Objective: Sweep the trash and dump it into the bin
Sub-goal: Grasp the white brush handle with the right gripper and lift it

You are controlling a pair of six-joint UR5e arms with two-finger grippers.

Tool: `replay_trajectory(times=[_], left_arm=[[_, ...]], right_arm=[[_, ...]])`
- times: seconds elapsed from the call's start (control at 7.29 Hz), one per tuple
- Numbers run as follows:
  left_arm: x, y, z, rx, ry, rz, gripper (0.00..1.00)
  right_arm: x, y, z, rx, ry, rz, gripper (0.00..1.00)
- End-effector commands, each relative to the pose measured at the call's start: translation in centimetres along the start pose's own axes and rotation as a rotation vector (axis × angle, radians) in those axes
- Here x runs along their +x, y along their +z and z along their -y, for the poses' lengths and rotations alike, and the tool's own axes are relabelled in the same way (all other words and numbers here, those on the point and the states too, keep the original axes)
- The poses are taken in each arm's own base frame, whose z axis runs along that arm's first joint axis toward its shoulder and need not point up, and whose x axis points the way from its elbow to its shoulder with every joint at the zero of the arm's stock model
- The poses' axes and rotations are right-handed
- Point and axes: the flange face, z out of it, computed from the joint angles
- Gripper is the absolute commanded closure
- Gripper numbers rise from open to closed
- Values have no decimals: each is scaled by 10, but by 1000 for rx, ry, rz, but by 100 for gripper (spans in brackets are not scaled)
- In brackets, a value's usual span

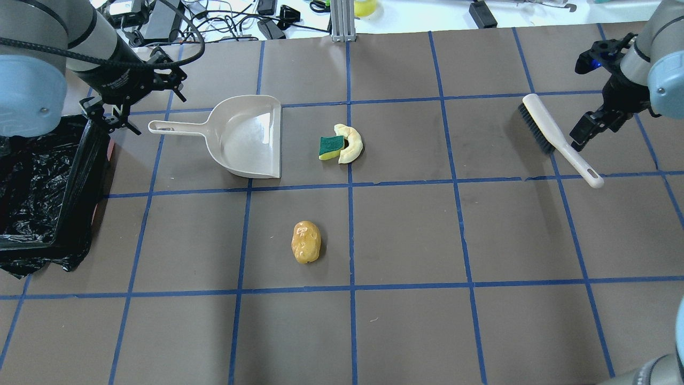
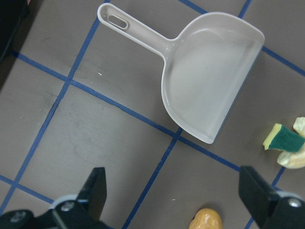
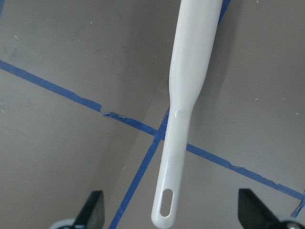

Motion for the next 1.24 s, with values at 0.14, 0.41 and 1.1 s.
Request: replay_trajectory(times=[0.14,0.41,1.1], left_arm=[[6,57,35,18,-295,19,0],[14,96,52,11,-405,51,1],[33,147,96,122,-548,43,1]], right_arm=[[-1,54,-7,-56,-47,40,4],[-3,65,-12,-62,-41,9,11],[0,66,-14,-76,-8,-4,66]])
